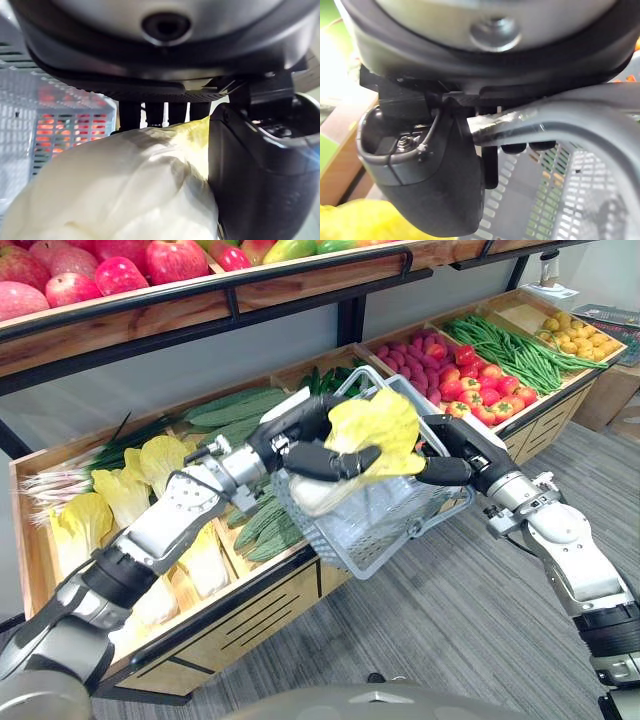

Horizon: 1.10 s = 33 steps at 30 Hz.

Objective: Pick vegetable in the basket

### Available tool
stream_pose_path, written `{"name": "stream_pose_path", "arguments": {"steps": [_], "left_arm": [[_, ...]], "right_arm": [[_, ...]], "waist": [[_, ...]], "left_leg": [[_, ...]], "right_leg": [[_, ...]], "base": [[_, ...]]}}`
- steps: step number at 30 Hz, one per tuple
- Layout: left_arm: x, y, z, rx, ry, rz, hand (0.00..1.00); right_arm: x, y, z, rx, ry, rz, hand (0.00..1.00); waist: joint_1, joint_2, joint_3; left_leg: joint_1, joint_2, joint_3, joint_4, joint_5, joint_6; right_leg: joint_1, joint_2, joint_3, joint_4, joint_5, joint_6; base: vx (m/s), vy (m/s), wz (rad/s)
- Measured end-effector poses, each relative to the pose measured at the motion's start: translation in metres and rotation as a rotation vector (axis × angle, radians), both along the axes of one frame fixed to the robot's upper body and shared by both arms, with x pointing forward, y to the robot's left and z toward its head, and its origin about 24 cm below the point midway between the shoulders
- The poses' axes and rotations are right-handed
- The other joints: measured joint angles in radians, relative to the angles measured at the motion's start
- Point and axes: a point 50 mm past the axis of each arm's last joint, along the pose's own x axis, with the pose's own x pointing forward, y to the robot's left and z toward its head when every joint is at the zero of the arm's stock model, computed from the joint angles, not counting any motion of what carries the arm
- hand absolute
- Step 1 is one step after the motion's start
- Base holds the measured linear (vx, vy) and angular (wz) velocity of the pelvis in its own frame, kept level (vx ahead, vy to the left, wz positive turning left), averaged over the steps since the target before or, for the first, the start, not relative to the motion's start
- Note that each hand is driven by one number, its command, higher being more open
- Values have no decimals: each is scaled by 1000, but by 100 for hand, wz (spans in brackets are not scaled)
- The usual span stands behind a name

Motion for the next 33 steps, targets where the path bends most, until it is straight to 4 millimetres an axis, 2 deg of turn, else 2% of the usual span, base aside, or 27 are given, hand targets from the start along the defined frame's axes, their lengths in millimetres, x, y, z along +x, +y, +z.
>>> {"name": "stream_pose_path", "arguments": {"steps": [2,4,6,9,16,19,21,24,30,33], "left_arm": [[-3,-1,-7,45,5,-16,0],[-4,0,-12,95,-2,-20,0],[-7,-1,-18,131,2,-32,0],[-9,-4,-25,177,4,-54,0],[-12,1,-38,265,-4,-28,0],[-14,1,-41,275,-7,-32,0],[-12,1,-43,281,-21,-26,0],[-9,2,-48,279,-16,-15,0],[-3,1,-58,291,-1,21,0],[3,1,-55,310,-32,48,0]], "right_arm": [[0,0,1,-6,0,8,0],[2,1,6,-5,-21,17,0],[2,0,9,-18,-29,16,0],[2,-6,14,-58,-33,8,0],[-5,-4,20,-85,-47,46,0],[-9,1,22,-89,-55,84,0],[-10,1,23,-90,-56,89,0],[-15,-1,21,-89,-44,95,0],[-22,1,18,-65,-17,135,0],[-22,1,17,-66,-12,141,0]], "waist": [[7,-11,7],[7,-40,22],[-6,-30,23],[-21,-32,25],[-19,-41,26],[-21,-44,24],[-22,-46,23],[-22,-55,19],[-38,-55,11],[-46,-56,10]], "left_leg": [[0,-12,0,-17,17,-2],[-4,-46,-5,-36,39,-2],[-21,-48,-23,-52,59,0],[-30,-48,-50,-57,75,-8],[-8,-61,-63,-94,83,-7],[31,-87,-58,-184,125,1],[48,-102,-53,-226,147,0],[53,-106,-50,-227,151,1],[54,-109,-48,-227,163,6],[55,-109,-48,-227,168,9]], "right_leg": [[1,-8,-10,-8,-14,-20],[2,-38,-34,-26,-72,-61],[-11,-44,-61,-28,-76,-57],[-10,-44,-87,-28,-70,-60],[10,-47,-102,-28,-68,-57],[11,-46,-107,-28,-69,-56],[11,-45,-106,-28,-69,-56],[12,-46,-103,-26,-71,-53],[6,-46,-100,-19,-78,-52],[2,-44,-100,-13,-79,-52]], "base": [[-65,-50,6],[-73,-74,9],[-58,-76,29],[-13,-31,24],[6,9,8],[2,3,1],[-13,9,-2],[-25,8,-4],[-9,-3,-1],[0,0,0]]}}
